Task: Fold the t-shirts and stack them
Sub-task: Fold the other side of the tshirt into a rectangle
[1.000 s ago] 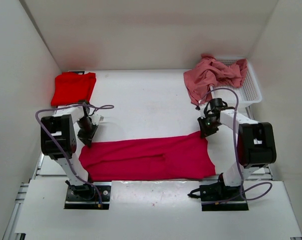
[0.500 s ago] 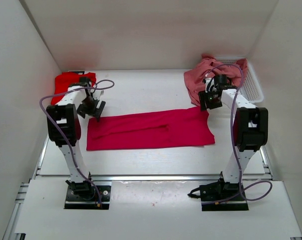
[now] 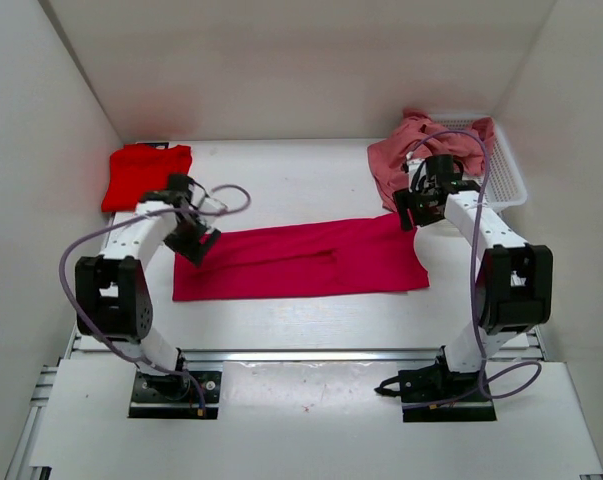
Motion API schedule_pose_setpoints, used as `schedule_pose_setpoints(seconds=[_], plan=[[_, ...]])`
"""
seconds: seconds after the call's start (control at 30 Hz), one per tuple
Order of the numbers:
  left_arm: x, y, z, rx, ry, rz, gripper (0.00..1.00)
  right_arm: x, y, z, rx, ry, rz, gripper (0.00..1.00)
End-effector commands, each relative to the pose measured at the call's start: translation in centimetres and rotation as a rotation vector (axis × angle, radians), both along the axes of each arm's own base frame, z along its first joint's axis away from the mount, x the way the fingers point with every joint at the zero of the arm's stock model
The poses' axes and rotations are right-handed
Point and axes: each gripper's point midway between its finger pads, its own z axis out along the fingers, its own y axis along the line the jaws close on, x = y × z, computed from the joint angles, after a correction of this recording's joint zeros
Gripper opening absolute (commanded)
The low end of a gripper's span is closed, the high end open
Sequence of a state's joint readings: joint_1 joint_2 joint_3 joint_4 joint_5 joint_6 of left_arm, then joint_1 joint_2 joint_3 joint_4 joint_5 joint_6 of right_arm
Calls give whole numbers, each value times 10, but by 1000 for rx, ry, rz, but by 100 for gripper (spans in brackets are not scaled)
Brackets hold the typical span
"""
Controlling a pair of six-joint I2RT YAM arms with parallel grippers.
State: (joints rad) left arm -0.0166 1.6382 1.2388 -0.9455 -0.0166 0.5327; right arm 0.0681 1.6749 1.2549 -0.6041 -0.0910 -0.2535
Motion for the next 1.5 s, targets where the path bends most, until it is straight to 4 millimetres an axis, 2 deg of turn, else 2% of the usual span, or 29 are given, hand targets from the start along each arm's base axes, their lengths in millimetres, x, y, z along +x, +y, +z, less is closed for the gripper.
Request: schedule_pose_setpoints(seconds=[0.0,0.1,0.27,0.3,0.33,0.4,0.47,0.63,0.67,0.7,0.77,0.83,0.93,1.1,1.23,1.33,1.47], plan=[[-28,-19,-19,62,55,-183,83,-10,9,17,25,-37,65,62],[-29,-9,-36,155,47,-170,84,-20,21,14,41,-14,112,62],[1,3,-27,228,-39,-110,85,-34,26,18,95,38,112,59],[4,5,-26,232,-45,-101,84,-38,25,20,116,45,116,58],[6,4,-26,244,-49,-121,83,-46,25,13,130,82,108,57],[1,5,-32,274,-35,-142,76,-56,25,11,153,103,86,54],[-2,8,-38,309,-20,-158,67,-73,24,-1,153,144,81,52],[-11,13,-50,326,29,-176,52,-89,33,0,191,165,113,53],[-11,13,-50,330,31,-180,44,-94,35,1,231,181,111,52],[-11,14,-51,333,38,-174,28,-99,36,0,245,206,109,52],[-8,14,-50,338,28,-168,7,-105,43,1,291,226,128,51],[-3,11,-45,333,13,-173,1,-115,45,-6,291,271,129,49],[2,6,-40,333,-2,-178,1,-131,43,-21,323,343,65,47],[9,2,-31,343,-34,-175,1,-141,39,-38,323,406,5,42],[14,4,-24,348,-57,-163,2,-150,35,-52,304,458,-34,42],[15,7,-21,358,-60,-150,1,-143,36,-56,290,448,-46,41],[15,7,-21,354,-58,-150,0,-138,27,-62,269,465,-97,41]])
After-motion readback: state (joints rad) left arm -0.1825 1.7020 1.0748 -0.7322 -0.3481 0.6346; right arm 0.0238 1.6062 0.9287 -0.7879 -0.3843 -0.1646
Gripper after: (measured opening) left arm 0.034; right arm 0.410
